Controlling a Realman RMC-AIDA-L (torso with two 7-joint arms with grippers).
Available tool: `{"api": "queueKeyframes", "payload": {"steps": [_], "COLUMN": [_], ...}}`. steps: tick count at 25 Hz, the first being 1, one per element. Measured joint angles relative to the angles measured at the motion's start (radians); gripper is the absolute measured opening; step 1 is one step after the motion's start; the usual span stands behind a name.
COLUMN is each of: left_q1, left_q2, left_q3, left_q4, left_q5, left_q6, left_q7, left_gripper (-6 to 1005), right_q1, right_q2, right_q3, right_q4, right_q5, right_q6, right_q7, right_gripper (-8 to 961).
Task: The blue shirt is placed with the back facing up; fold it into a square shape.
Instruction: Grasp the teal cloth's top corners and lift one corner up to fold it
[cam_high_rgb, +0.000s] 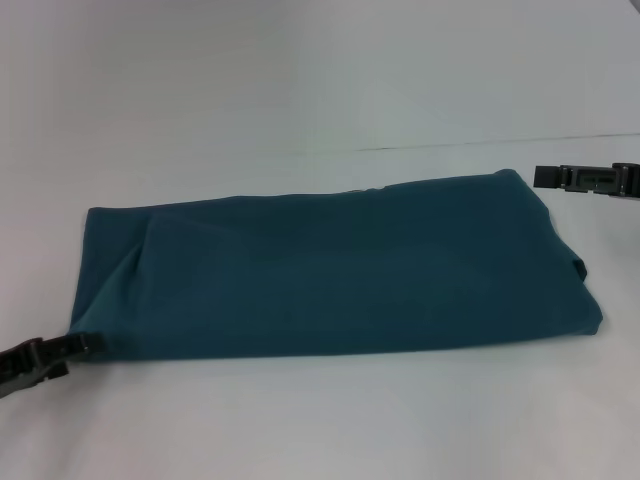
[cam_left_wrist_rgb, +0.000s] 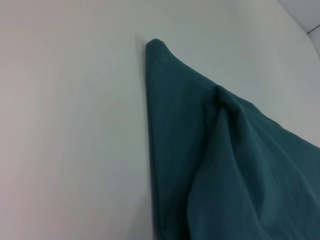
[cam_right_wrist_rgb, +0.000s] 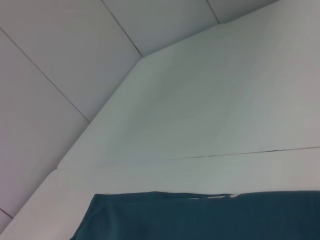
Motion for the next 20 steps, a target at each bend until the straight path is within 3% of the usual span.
{"api": "queueKeyframes", "payload": {"steps": [20], "left_q1": [-0.040], "left_q2": [0.007], "left_q3": [0.048], "left_q4": [-0.038], "left_q5": [0.001], "left_q6": [-0.048], "left_q7": [-0.001], "left_gripper": [801], "right_q1": [0.002], "right_q2": [-0.001], "right_q3": [0.002], "right_q4": [0.000], "right_q5": [0.000], "right_q6": [0.008], "right_q7": [0.002], "right_gripper": [922]}}
